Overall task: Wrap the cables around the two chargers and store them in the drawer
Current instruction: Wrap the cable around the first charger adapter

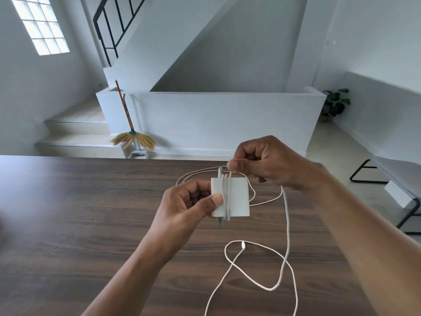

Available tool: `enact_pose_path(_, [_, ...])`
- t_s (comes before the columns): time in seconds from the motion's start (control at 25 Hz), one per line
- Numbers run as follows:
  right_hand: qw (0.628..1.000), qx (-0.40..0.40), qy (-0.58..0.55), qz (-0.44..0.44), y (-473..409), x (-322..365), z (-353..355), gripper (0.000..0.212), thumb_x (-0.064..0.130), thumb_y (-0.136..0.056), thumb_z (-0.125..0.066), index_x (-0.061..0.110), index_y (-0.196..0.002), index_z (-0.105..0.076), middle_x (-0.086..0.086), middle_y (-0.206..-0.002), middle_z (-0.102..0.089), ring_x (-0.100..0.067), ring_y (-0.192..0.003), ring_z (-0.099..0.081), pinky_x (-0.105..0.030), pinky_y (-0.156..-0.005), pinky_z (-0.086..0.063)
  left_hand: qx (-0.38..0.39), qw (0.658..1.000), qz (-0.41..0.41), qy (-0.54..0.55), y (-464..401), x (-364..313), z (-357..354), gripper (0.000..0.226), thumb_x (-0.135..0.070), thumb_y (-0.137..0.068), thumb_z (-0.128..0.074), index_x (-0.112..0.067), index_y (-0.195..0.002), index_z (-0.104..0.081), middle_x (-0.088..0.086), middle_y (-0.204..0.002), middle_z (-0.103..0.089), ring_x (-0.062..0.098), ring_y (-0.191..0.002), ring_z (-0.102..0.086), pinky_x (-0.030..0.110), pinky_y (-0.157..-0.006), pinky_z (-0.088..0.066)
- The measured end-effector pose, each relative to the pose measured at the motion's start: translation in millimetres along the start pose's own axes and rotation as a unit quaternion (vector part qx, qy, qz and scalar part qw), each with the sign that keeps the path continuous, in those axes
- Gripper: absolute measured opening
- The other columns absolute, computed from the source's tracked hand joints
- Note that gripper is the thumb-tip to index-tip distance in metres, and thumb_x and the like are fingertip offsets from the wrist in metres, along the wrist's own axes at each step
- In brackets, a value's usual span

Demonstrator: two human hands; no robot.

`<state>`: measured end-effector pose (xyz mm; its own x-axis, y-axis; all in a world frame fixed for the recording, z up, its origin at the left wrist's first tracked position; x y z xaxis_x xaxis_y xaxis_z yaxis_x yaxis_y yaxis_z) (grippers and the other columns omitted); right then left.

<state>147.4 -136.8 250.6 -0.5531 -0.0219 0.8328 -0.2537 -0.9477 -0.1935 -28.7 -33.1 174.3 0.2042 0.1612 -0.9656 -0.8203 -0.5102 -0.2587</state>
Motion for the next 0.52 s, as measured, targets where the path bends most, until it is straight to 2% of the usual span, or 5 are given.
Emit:
enact_pose_path(0.2, [0.97,-0.01,-0.228,-0.089,1.3,-50.5,-34.8,0.029,0.035,-0.089,-0.072,0.015,-0.07,-0.063,-0.02,-0.075,-0.037,-0.03,-0.062,-0.017,-0.036,-0.057,-0.016,-0.001,0.998,0.022,0.059,-2.6,9.2,-1.1,0.039,-0.033,-0.077,-0.078,-0.008,-0.107,-0.079,0.018,-0.101,-0.08,0.024,-0.088,-0.074,0.032,-0.076,-0.058])
enact_pose_path(0.24, [0.965,-0.018,-0.241,-0.102,2.8,-60.3,-40.6,0.028,0.035,-0.092,-0.07,0.015,-0.072,-0.065,-0.018,-0.072,-0.034,-0.025,-0.061,-0.019,-0.031,-0.057,-0.018,-0.004,0.996,0.029,0.079,-2.6,9.9,-1.9,0.038,-0.031,-0.078,-0.079,-0.007,-0.107,-0.079,0.019,-0.102,-0.08,0.027,-0.09,-0.074,0.035,-0.078,-0.058])
enact_pose_path(0.32, [0.955,-0.033,-0.273,-0.112,8.5,-75.1,-50.8,0.032,0.03,-0.099,-0.062,0.001,-0.087,-0.067,-0.01,-0.065,-0.038,-0.013,-0.055,-0.026,-0.021,-0.053,-0.025,-0.019,0.991,0.039,0.126,-5.0,10.1,-0.8,0.033,-0.023,-0.079,-0.079,-0.003,-0.106,-0.079,0.022,-0.102,-0.079,0.033,-0.091,-0.073,0.038,-0.079,-0.059])
enact_pose_path(0.4, [0.954,-0.051,-0.277,-0.106,17.0,-81.8,-59.6,0.034,0.026,-0.103,-0.058,-0.004,-0.091,-0.069,-0.001,-0.055,-0.044,-0.011,-0.045,-0.029,-0.019,-0.046,-0.026,-0.055,0.985,0.042,0.157,-11.0,10.7,4.3,0.029,-0.019,-0.079,-0.079,-0.002,-0.103,-0.079,0.022,-0.097,-0.078,0.038,-0.089,-0.07,0.043,-0.079,-0.058])
enact_pose_path(0.52, [0.978,-0.075,-0.172,-0.09,33.2,-72.8,-73.1,0.024,0.032,-0.095,-0.067,0.014,-0.091,-0.081,0.006,-0.055,-0.047,-0.009,-0.046,-0.034,-0.022,-0.045,-0.029,-0.116,0.982,0.034,0.143,-18.5,13.2,13.8,0.038,-0.027,-0.075,-0.082,-0.001,-0.102,-0.078,0.024,-0.095,-0.077,0.039,-0.086,-0.069,0.047,-0.082,-0.056])
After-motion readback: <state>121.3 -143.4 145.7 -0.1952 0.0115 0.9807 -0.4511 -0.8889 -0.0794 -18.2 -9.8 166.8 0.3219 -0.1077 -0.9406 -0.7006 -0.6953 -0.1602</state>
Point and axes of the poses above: each hand's wrist, its own y-axis away from the middle knuckle, its own z-axis out of the back of the hand, x = y × z, the point moved 4 cm from there along -y, towards the middle knuckle
